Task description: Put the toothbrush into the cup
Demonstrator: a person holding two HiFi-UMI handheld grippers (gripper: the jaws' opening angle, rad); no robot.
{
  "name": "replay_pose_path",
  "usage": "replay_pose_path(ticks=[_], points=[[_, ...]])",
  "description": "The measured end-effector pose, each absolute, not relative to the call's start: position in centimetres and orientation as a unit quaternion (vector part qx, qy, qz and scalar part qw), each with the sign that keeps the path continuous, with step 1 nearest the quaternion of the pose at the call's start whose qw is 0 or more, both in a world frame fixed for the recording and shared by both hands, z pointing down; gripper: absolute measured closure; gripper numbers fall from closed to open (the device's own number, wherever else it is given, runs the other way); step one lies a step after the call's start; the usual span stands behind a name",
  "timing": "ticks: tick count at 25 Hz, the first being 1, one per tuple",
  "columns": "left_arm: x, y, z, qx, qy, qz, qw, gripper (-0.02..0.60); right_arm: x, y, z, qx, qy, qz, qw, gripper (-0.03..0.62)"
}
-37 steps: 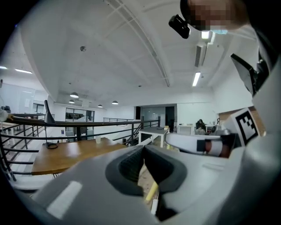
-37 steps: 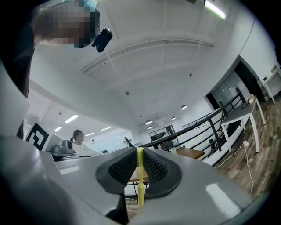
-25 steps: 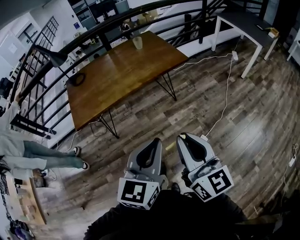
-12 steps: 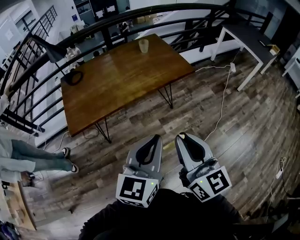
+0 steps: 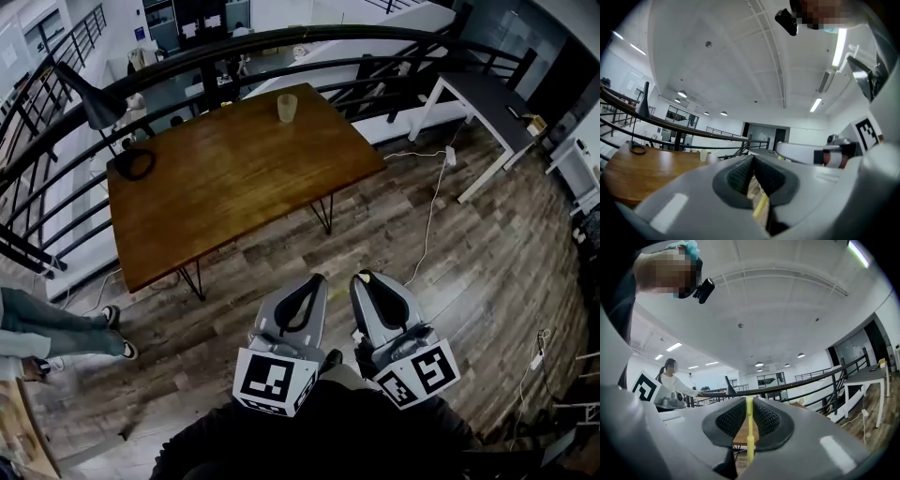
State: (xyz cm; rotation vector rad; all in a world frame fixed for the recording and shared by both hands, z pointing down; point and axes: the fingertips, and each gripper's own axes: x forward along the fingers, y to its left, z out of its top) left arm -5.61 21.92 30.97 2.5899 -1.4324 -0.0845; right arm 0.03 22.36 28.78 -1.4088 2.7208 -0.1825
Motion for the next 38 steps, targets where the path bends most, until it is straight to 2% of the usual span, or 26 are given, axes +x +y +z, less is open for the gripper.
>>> replay_pose_path(ticks=[9, 16, 27, 38], points=[[-6.0, 19.3, 32.4, 0.865, -0.490, -0.016, 0.108, 0.572, -0.3, 19.5, 30.1, -0.452, 0.888, -0.076, 0.028, 0.548], [-3.9, 15.6, 32.5, 0.861, -0.498, 0.004, 0.106, 0.572, 2.0, 15.7, 30.4, -0.446, 0.890, -0.089, 0.041, 0.548], [3.0, 8.0, 33.1, 0.867, -0.487, 0.057, 0.091, 0.574, 9.0, 7.8, 31.2, -0.454, 0.880, -0.116, 0.080, 0.548], [9.7, 3.3, 31.2, 0.872, -0.479, 0.088, 0.039, 0.572, 15.0, 2.6, 29.4, -0.447, 0.878, -0.110, 0.135, 0.548]])
